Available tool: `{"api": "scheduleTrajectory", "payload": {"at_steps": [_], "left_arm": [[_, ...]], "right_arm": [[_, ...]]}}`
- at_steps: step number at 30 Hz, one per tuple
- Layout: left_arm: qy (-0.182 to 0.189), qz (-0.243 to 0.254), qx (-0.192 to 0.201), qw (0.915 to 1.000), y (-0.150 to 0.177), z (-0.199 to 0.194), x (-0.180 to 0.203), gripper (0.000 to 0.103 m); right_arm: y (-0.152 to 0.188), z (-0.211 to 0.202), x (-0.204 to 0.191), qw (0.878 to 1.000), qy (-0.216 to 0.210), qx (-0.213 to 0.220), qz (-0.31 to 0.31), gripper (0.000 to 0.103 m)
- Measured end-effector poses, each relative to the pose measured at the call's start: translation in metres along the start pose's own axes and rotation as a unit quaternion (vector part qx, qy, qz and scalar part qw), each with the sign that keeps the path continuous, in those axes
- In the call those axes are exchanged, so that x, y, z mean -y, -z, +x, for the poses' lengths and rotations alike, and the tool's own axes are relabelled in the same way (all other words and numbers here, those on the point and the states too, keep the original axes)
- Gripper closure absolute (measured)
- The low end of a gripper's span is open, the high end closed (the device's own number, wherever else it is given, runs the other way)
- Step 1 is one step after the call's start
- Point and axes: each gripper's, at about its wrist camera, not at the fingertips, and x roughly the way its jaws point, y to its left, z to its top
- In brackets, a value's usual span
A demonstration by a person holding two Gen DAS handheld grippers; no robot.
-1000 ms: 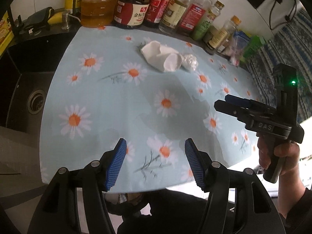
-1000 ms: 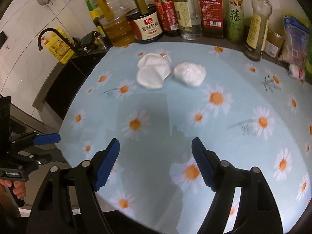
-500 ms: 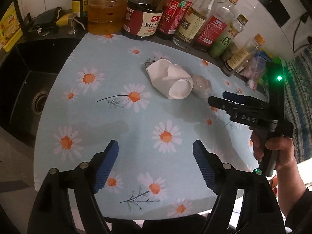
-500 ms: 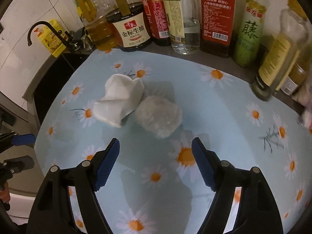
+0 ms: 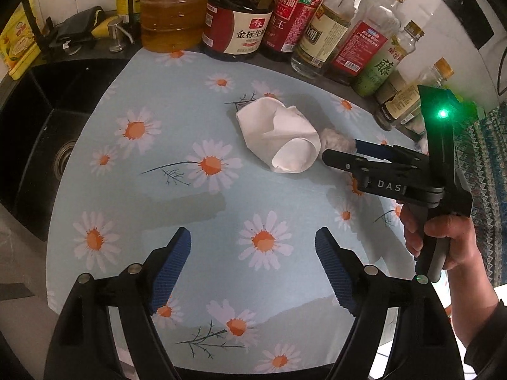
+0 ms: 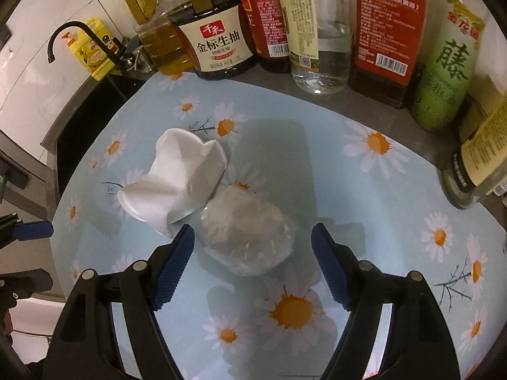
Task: Collect trash
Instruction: 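Raise both tools back toward the white paper cup and plastic bag, then grasp the white paper cup with the left gripper while the right grasps the plastic bag ball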
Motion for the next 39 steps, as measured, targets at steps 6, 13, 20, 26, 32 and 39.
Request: {"api": "scheduleTrajectory", "payload": {"at_steps": [6, 13, 20, 26, 32, 39], "left_arm": [[-0.003, 0.005, -0.003, 1.0000, -0.007, 0.006, 0.005, 0.025], [-0.003, 0.013, -0.004, 0.9999, -0.020, 0.014, 0.013, 0.025], [0.004, 0.012, -0.012, 0.9998, -0.042, 0.031, 0.024, 0.025], [-0.005, -0.002, -0.019, 0.9998, -0.060, 0.050, 0.037, 0.025], [-0.032, -0.012, -0.037, 0.9987, -0.077, 0.074, 0.047, 0.025], [-0.043, -0.036, -0.054, 0.9970, -0.088, 0.095, 0.044, 0.026]], "right_arm": [[0.000, 0.003, -0.001, 1.000, -0.001, -0.003, -0.015, 0.046], [0.007, -0.011, 0.005, 1.000, -0.011, 0.009, -0.005, 0.048], [0.020, -0.029, 0.014, 0.999, -0.020, 0.021, 0.014, 0.048], [0.032, -0.040, 0.027, 0.998, -0.027, 0.026, 0.040, 0.048], [0.043, -0.044, 0.039, 0.997, -0.035, 0.029, 0.059, 0.048], [0.055, -0.050, 0.045, 0.996, -0.051, 0.030, 0.070, 0.048]]}}
